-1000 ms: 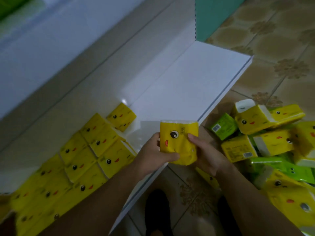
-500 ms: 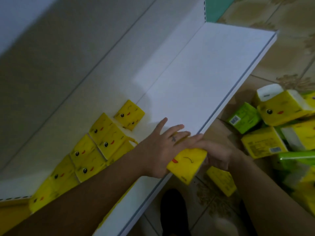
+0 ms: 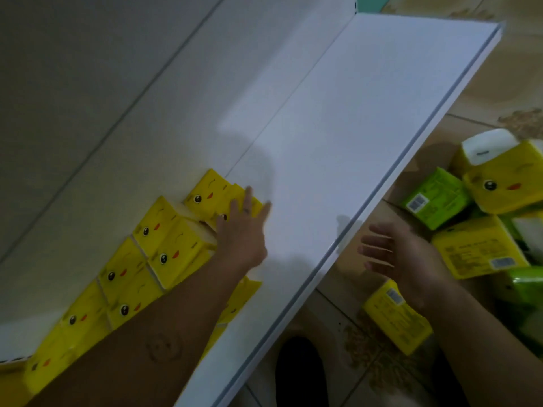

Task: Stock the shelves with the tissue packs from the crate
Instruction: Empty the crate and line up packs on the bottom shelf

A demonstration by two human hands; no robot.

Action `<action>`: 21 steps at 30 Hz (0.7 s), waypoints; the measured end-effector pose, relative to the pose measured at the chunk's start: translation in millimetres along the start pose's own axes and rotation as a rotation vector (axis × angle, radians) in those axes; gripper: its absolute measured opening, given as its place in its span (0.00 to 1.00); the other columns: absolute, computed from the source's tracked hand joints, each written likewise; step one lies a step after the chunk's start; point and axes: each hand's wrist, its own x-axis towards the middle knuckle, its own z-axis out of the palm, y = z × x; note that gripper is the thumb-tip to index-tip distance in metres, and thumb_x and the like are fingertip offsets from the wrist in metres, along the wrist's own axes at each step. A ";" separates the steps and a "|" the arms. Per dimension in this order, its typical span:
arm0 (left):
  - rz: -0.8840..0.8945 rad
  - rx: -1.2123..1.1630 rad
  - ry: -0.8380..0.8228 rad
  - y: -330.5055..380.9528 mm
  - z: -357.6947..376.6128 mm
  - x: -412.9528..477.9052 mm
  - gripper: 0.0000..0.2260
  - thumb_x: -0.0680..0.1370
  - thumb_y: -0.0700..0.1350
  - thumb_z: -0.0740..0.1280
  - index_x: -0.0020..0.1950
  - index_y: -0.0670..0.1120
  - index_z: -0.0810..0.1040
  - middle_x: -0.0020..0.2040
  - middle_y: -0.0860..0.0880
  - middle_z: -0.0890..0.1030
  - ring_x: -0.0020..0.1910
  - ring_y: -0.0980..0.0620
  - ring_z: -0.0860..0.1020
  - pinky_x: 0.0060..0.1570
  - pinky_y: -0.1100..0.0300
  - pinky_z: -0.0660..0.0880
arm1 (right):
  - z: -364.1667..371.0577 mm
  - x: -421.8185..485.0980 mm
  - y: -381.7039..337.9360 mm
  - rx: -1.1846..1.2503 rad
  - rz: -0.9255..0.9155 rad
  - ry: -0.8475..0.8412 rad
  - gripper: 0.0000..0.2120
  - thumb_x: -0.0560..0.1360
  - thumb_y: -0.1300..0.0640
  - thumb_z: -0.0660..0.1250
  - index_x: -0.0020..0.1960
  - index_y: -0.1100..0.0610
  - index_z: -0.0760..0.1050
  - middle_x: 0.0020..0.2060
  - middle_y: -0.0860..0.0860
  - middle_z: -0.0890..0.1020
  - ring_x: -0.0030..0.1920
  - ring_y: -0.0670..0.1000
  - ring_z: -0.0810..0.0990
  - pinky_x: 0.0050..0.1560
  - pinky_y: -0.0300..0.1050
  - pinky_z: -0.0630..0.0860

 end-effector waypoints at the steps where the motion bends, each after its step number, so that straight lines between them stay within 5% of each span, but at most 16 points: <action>1: 0.046 0.008 -0.047 8.0 4.4 -1.1 0.35 0.77 0.46 0.63 0.78 0.59 0.48 0.78 0.47 0.34 0.76 0.39 0.48 0.67 0.42 0.63 | 2.3 2.9 4.9 -0.079 -0.002 0.027 0.09 0.79 0.52 0.61 0.51 0.55 0.78 0.48 0.55 0.83 0.48 0.55 0.82 0.40 0.47 0.75; 8: -0.017 0.001 -0.125 2.6 5.5 7.5 0.24 0.77 0.51 0.61 0.71 0.42 0.68 0.80 0.51 0.45 0.72 0.42 0.60 0.63 0.47 0.67 | -19.8 11.5 25.9 -0.638 -0.141 0.138 0.04 0.76 0.54 0.66 0.46 0.53 0.79 0.45 0.54 0.83 0.45 0.55 0.81 0.45 0.50 0.76; 14: -0.010 0.105 -0.018 4.7 -5.2 2.7 0.24 0.76 0.52 0.62 0.69 0.44 0.68 0.74 0.43 0.60 0.69 0.41 0.63 0.63 0.48 0.66 | -78.9 6.1 55.4 -1.136 -0.001 0.331 0.21 0.73 0.55 0.68 0.65 0.55 0.73 0.62 0.58 0.76 0.58 0.59 0.78 0.54 0.49 0.74; 18: 0.076 0.125 -0.025 0.0 -2.4 11.7 0.33 0.77 0.54 0.63 0.78 0.50 0.53 0.79 0.47 0.50 0.76 0.42 0.53 0.66 0.45 0.63 | -88.4 1.6 90.5 -1.503 -0.094 0.166 0.30 0.71 0.48 0.68 0.70 0.54 0.66 0.62 0.57 0.71 0.63 0.59 0.73 0.56 0.51 0.73; 21: 0.028 0.145 -0.087 -3.3 -0.7 15.4 0.30 0.76 0.54 0.63 0.76 0.49 0.57 0.77 0.47 0.56 0.73 0.42 0.59 0.65 0.45 0.64 | -86.2 5.0 118.3 -1.710 -0.155 0.108 0.40 0.69 0.37 0.68 0.74 0.54 0.59 0.65 0.56 0.69 0.65 0.58 0.69 0.59 0.52 0.70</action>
